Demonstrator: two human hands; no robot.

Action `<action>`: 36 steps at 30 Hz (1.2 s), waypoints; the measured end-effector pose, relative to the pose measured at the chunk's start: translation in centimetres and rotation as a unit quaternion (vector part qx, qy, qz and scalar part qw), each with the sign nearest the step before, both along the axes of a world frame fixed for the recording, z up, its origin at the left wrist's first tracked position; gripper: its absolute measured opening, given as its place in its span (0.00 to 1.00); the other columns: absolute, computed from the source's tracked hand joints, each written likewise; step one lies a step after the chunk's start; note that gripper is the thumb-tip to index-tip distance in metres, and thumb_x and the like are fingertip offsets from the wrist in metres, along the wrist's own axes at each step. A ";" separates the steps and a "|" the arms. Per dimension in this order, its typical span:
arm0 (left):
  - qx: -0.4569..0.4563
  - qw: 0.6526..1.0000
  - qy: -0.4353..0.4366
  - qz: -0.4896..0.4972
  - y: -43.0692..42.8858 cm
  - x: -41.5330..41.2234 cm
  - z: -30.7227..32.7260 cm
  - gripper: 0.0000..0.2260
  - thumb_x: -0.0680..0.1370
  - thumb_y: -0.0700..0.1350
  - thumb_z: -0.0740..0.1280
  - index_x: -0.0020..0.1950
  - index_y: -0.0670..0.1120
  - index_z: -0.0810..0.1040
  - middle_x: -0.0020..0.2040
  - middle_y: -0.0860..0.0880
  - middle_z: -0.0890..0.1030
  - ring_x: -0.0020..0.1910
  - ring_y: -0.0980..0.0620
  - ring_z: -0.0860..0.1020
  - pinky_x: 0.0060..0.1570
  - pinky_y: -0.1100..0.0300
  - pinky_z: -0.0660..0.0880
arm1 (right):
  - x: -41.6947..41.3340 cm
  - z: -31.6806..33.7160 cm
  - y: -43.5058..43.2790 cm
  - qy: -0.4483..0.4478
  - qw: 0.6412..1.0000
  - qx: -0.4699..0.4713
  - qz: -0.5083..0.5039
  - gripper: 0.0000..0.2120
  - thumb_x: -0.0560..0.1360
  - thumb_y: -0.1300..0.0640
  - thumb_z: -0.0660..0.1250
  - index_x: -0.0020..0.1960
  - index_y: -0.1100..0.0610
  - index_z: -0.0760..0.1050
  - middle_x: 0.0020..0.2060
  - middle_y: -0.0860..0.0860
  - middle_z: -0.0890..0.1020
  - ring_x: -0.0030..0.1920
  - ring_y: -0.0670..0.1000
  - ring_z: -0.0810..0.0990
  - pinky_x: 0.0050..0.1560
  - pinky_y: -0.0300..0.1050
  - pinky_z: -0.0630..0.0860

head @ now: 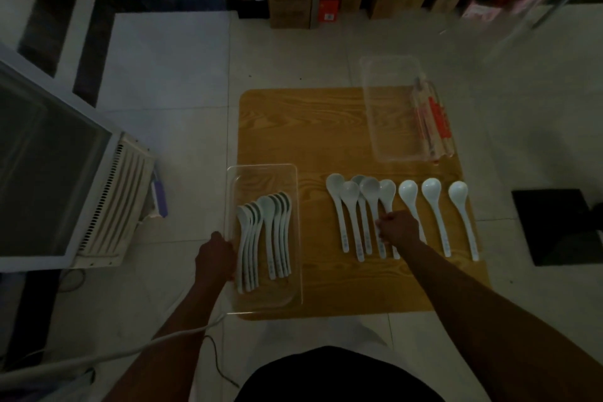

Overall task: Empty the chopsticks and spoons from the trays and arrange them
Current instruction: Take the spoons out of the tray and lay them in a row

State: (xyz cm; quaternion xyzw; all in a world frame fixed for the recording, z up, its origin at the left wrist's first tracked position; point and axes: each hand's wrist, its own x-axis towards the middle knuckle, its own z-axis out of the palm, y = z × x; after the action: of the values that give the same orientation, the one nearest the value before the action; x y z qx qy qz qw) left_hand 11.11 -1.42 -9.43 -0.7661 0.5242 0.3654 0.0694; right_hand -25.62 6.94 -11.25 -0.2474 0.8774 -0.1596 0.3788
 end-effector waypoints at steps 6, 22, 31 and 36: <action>0.002 1.000 -0.010 0.004 0.1 0.0 -0.4 0.09 0.80 0.48 0.61 0.47 0.43 0.69 0.44 0.38 0.78 0.39 0.38 0.81 0.42 0.45 0.81 | -0.3 -0.6 -0.4 0.004 1.000 0.005 0.001 0.08 0.74 0.58 0.71 0.43 0.64 0.82 0.34 0.58 0.84 0.37 0.57 0.85 0.46 0.57 0.83; -0.011 1.000 -0.016 0.002 0.2 -0.2 -0.4 0.09 0.79 0.48 0.61 0.46 0.44 0.68 0.45 0.38 0.78 0.41 0.38 0.81 0.44 0.45 0.81 | 0.9 1.2 -0.5 0.067 0.997 -0.005 0.038 0.08 0.74 0.56 0.71 0.46 0.61 0.83 0.36 0.55 0.85 0.38 0.52 0.84 0.46 0.49 0.81; -0.005 1.000 0.025 0.011 0.2 0.1 0.6 0.08 0.79 0.47 0.63 0.48 0.42 0.70 0.45 0.39 0.79 0.39 0.39 0.82 0.41 0.46 0.82 | 3.2 3.5 -2.9 0.110 0.991 -0.023 0.071 0.13 0.76 0.51 0.68 0.39 0.59 0.82 0.35 0.54 0.84 0.38 0.54 0.84 0.44 0.52 0.82; -0.016 0.999 0.035 -0.008 0.4 0.4 1.4 0.08 0.80 0.47 0.62 0.48 0.41 0.71 0.45 0.40 0.79 0.41 0.41 0.81 0.38 0.51 0.80 | 9.4 4.9 -5.0 0.108 0.987 -0.081 0.087 0.14 0.78 0.52 0.64 0.40 0.58 0.80 0.34 0.52 0.82 0.37 0.51 0.82 0.38 0.47 0.77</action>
State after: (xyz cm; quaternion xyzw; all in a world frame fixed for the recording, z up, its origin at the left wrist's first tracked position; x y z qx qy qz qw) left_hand 11.50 -1.03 -8.05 -0.7495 0.5385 0.3828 0.0412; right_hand -16.25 1.92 -6.39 -0.3681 0.8726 -0.1688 0.2732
